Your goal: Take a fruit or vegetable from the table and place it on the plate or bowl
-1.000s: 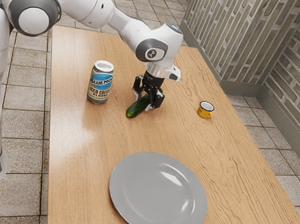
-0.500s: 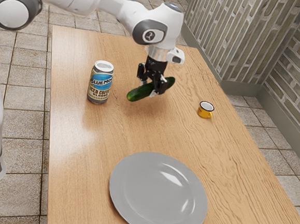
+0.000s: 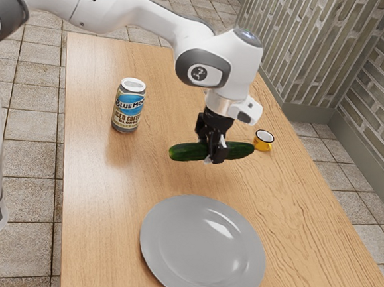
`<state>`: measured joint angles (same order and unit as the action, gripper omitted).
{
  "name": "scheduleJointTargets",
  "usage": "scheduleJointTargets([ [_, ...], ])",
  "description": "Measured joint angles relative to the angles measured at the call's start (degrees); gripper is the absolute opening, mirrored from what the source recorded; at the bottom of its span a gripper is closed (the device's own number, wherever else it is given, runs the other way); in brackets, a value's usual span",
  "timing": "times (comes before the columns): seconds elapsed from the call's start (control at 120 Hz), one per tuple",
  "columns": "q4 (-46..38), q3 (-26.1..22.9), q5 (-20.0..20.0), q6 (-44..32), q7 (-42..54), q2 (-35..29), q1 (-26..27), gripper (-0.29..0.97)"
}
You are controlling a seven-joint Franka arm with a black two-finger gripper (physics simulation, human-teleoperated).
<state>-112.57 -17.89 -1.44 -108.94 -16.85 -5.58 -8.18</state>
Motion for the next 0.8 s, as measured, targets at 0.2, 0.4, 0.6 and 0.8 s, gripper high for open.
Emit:
scheduleJointTargets([
  [0.2,0.0,-5.9,0.0,0.0,0.0,0.0,0.5,0.21],
  [0.4,1.0,-13.6,-0.1,0.0,0.0,0.0,0.5,0.21],
  [0.6,1.5,-16.9,-0.3,0.0,0.0,0.0,0.7,0.21],
  [0.8,1.6,-18.4,-0.4,0.0,0.1,-0.1,0.7,0.21],
])
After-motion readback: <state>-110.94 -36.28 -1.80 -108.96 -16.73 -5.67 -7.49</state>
